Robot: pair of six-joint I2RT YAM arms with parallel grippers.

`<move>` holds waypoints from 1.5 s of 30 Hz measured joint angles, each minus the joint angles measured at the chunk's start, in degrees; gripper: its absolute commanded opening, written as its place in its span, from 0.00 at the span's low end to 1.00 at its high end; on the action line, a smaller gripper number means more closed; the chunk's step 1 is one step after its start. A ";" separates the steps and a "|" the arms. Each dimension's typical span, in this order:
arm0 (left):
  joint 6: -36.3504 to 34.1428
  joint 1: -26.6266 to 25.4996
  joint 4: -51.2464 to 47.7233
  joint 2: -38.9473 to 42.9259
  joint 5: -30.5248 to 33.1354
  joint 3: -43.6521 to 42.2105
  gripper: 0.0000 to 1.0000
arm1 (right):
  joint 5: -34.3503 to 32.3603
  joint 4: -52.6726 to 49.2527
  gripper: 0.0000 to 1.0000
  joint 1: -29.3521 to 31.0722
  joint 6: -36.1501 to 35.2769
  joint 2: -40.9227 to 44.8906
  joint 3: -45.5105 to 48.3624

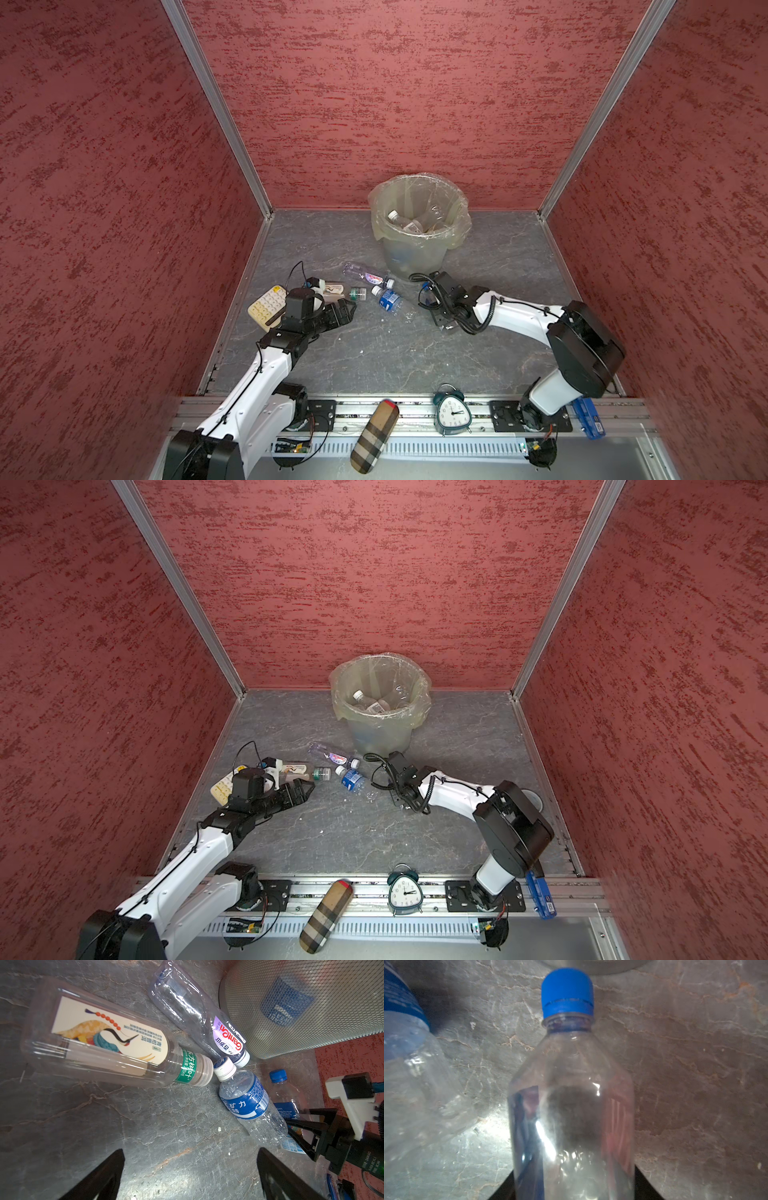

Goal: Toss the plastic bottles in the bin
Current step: 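Lift the blue-capped clear bottle upright with the right gripper, then carry the blue-capped bottle with the right gripper over the bin and release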

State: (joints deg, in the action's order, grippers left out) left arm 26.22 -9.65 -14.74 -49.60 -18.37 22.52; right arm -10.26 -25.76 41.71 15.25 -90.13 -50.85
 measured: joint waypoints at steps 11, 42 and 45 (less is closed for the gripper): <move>-1.20 -1.57 1.22 0.81 -0.85 -0.04 1.00 | -4.37 3.63 0.48 4.55 2.80 18.88 7.43; -5.09 -11.63 1.90 10.95 3.06 -2.60 1.00 | -17.25 18.95 0.49 11.06 -2.71 49.22 17.25; -5.09 -11.63 1.90 10.95 3.06 -2.60 0.99 | -17.94 17.55 0.50 10.73 -4.50 43.60 8.92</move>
State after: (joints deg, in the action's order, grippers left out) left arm 21.12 -21.28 -12.84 -38.65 -15.31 19.92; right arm -28.21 -8.21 52.45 10.74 -46.52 -41.93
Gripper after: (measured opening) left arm 0.996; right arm 0.532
